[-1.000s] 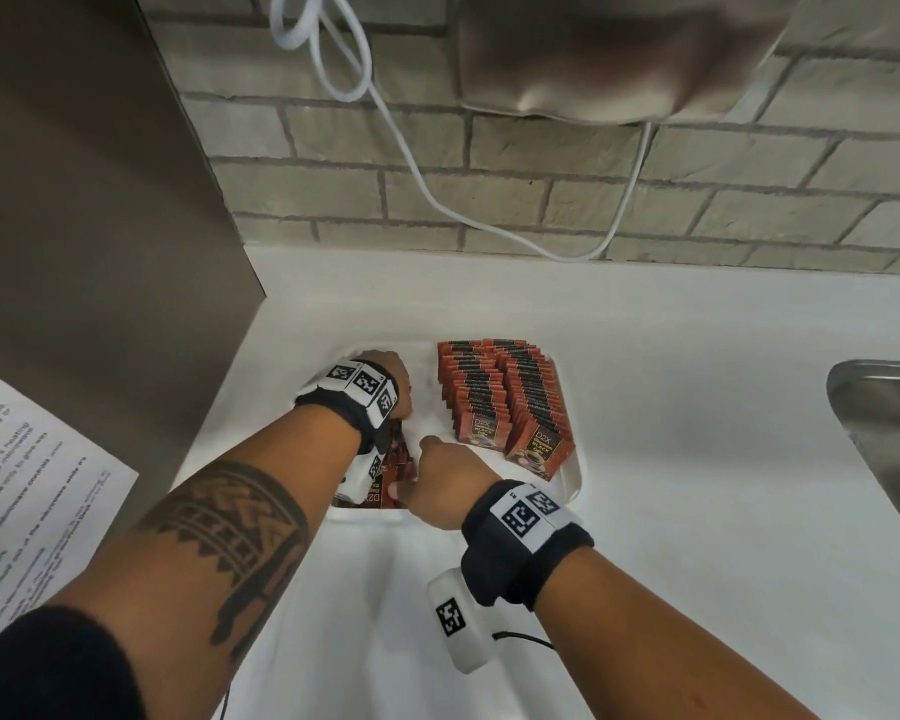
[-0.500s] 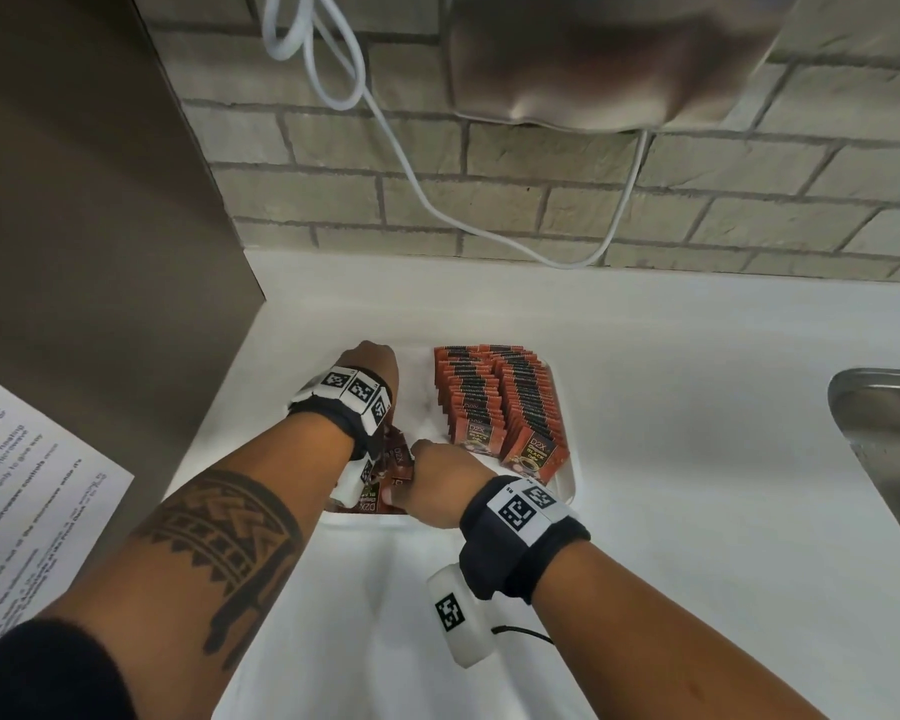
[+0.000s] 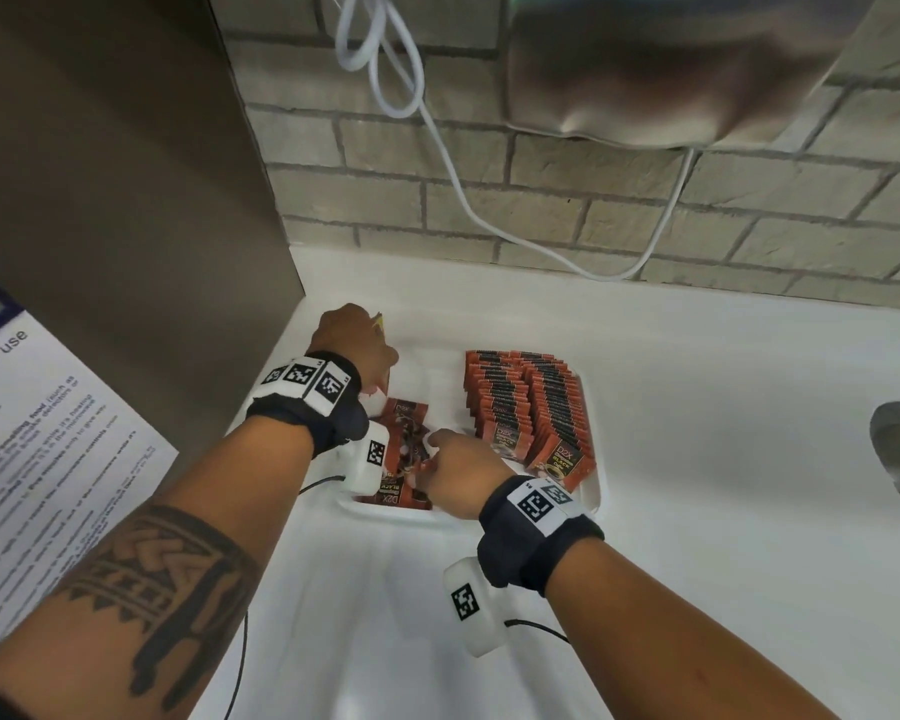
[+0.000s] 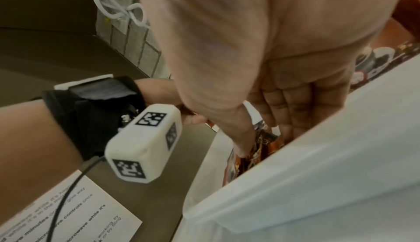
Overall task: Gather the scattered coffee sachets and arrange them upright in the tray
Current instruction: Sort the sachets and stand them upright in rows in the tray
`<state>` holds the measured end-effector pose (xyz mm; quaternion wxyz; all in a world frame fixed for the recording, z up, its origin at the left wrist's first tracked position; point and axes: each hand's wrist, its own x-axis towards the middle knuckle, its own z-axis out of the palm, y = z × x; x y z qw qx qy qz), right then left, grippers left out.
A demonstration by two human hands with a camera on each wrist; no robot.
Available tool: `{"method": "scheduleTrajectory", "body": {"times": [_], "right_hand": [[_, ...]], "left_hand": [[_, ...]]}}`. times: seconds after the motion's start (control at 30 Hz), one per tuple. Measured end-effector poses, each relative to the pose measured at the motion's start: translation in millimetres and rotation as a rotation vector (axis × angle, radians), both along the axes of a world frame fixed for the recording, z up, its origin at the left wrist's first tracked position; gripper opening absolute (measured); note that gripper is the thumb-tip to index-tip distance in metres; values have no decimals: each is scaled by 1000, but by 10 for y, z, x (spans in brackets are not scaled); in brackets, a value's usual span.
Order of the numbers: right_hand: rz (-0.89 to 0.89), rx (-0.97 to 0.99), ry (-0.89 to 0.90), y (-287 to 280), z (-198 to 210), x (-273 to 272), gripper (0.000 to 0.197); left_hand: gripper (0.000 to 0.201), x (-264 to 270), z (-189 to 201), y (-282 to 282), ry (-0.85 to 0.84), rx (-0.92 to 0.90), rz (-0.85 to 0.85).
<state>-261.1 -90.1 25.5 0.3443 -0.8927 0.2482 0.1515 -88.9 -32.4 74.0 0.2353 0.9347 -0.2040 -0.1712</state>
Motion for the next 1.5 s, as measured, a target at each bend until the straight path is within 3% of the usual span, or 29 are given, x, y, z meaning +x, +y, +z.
{"method": "scheduleTrajectory", "body": {"times": [0.17,0.27,0.37,0.47,0.53,0.7,0.83,0.93,1.0,1.07,1.13,1.2,1.27,1.37,1.5], "right_hand": [[43,-66,45,-36,43,-41,51],[86,-125,70,-77,102,-75,44],[22,-103,-58,-180,218,-71,39],[-206,71,-333,-266,353,-22,35],[-295,207,-436,-289,408,29,48],[-275,303,-519,-373,418,86,47],[-267,578,-476,-371,388,24,40],[-299,736,-453,-349,375,-9,32],[-368,845,-474,-345,390,-39,29],[-431,905,-505,-361,418,-97,19],[-457,901,-520,-400,420,-170,13],[-451,860,-528,-436,418,-261,18],[-438,841,-517,-482,427,-369,25],[-443,866,-535,-536,440,-509,23],[-467,858,-547,-576,402,-594,34]], "left_hand": [[13,-22,92,221,141,-367,93],[11,-69,99,381,271,-474,105],[7,-172,110,497,410,-573,139],[11,-305,86,545,577,-676,146],[20,-368,57,546,650,-699,43],[28,-485,19,555,817,-724,-166],[45,-482,-33,590,916,-669,-280],[46,-457,51,568,937,-655,-257],[47,-379,158,521,877,-586,-194],[44,-276,198,477,641,-384,-209],[30,-202,137,450,252,-46,-405],[29,-237,-19,437,34,243,-649],[46,-329,-198,410,-17,371,-815],[61,-406,-365,383,-53,442,-911],[56,-400,-341,351,-113,531,-952]]}}
